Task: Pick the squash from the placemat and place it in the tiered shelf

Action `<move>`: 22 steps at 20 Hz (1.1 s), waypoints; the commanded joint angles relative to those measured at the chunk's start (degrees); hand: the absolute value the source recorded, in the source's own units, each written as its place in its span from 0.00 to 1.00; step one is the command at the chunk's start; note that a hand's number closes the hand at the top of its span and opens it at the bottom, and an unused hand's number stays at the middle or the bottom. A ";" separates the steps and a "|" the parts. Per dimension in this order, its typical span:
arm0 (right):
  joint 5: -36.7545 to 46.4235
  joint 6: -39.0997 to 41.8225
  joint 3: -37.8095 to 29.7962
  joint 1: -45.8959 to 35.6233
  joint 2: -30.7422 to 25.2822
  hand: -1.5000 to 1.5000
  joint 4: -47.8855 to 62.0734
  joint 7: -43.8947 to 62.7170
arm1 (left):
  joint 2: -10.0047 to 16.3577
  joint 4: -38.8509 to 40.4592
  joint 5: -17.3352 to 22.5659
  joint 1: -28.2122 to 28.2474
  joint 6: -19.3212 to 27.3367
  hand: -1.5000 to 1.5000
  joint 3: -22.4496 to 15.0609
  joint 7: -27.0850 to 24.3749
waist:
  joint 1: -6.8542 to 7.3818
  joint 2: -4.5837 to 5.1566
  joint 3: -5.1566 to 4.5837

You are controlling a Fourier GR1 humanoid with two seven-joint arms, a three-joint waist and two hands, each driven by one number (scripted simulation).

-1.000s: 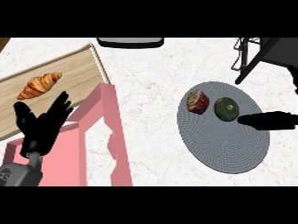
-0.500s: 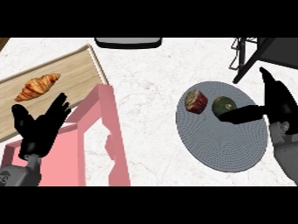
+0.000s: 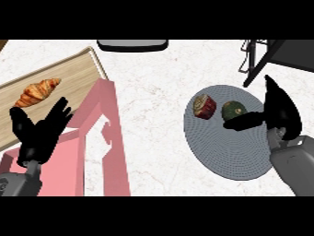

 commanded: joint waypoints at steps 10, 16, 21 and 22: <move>8.71 1.06 -2.21 -2.47 6.47 0.00 9.80 6.52 | -2.66 2.64 -2.32 2.14 0.45 0.50 -0.59 1.23 | -0.07 0.61 -0.66; 14.05 -1.93 -1.66 -0.50 10.22 0.00 12.99 4.20 | -1.90 -0.34 -2.99 6.36 -0.49 0.50 0.04 0.76 | 0.29 0.47 -0.64; 11.86 -2.63 -7.27 -0.80 9.14 0.00 18.18 -5.03 | -4.81 -0.54 -4.67 4.24 1.91 0.50 -0.37 2.17 | 0.17 0.55 -0.60; 14.60 -5.70 -5.46 -0.25 11.81 0.00 17.77 -4.30 | -4.36 2.69 -4.88 2.95 0.28 0.50 0.14 1.18 | -0.03 0.60 -0.62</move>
